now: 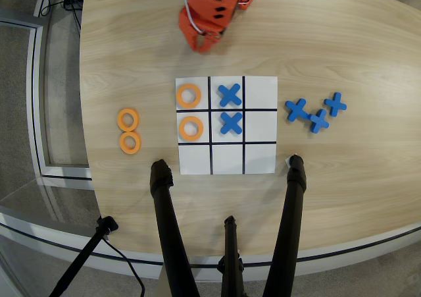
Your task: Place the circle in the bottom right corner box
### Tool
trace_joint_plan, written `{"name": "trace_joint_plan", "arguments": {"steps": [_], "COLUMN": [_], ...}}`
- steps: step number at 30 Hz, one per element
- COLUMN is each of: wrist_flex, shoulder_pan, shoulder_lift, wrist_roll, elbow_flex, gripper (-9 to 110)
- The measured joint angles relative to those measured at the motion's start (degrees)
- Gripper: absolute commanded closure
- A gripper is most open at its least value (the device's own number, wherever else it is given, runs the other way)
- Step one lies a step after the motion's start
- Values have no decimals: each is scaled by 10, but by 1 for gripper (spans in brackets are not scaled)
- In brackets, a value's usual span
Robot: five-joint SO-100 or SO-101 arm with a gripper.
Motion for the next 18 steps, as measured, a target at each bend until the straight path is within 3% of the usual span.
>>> {"name": "trace_joint_plan", "arguments": {"steps": [6,9,14,18], "wrist_flex": [0,0,0,0], "shoulder_pan": [394,528,614,621], "shoulder_lift": [1,1,1,1], "wrist_roll": [0,1,1,1], "elbow_flex": [0,0,0,0], "gripper": [98,98,98,98]}}
